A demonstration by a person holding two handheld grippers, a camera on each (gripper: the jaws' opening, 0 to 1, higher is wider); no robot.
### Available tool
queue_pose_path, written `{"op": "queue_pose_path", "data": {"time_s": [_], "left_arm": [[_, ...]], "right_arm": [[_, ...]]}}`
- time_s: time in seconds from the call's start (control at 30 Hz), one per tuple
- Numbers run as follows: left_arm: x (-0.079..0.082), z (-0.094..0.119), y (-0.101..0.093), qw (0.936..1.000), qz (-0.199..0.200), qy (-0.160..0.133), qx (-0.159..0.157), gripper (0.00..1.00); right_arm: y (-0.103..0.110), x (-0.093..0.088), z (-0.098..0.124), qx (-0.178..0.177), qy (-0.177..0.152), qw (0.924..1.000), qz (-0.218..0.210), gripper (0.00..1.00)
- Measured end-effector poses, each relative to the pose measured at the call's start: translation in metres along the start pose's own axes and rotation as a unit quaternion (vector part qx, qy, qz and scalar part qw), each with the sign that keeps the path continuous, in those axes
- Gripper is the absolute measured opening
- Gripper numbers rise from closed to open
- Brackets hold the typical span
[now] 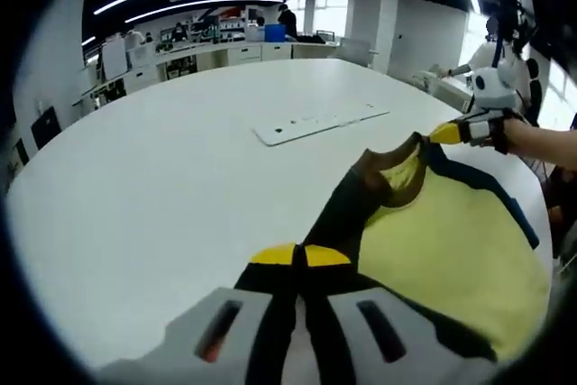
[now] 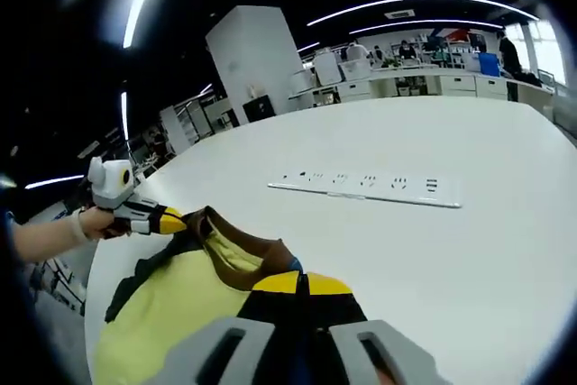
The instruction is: Fold the garment on the visible template until the final outline fits inside the template.
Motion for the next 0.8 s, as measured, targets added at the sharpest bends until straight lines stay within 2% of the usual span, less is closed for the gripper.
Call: {"op": "queue_pose_path", "data": {"time_s": [0.2,0.37,0.57,0.63,0.73,0.8], "left_arm": [[0.002,-0.003,-0.004,0.9999,-0.007,-0.01,0.004,0.0],[-0.001,-0.006,-0.005,0.9999,-0.007,-0.007,0.008,0.0],[0.0,-0.006,-0.004,0.9998,-0.014,-0.008,0.01,0.0],[0.002,-0.005,-0.003,0.9998,-0.013,-0.012,0.009,0.0],[0.006,-0.002,0.002,0.9997,-0.013,-0.014,0.012,0.08],[0.007,0.0,0.002,0.9996,-0.022,-0.014,0.009,0.17]], "right_arm": [[-0.004,-0.005,-0.004,-0.004,-0.001,1.0,-0.007,0.0],[-0.007,-0.01,-0.005,-0.009,0.006,0.9999,-0.009,0.0],[-0.004,-0.012,-0.007,0.0,0.01,0.9999,0.008,0.0],[0.001,-0.008,-0.006,0.004,0.002,0.9994,0.033,0.0],[0.007,-0.005,-0.003,0.003,-0.009,0.9992,0.039,0.18],[0.011,-0.003,-0.001,-0.001,-0.014,0.9985,0.052,0.28]]}}
Point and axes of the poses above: the point that each gripper's makers call its tool centre point, and the gripper's own axes: z roughly backward along the fingers, y roughly to its left, x roughly out of its top, the point moved 3 cm from there along z, roughly backward along the fingers, and after that the axes turned 15 degrees about x, right-handed, at the moved point
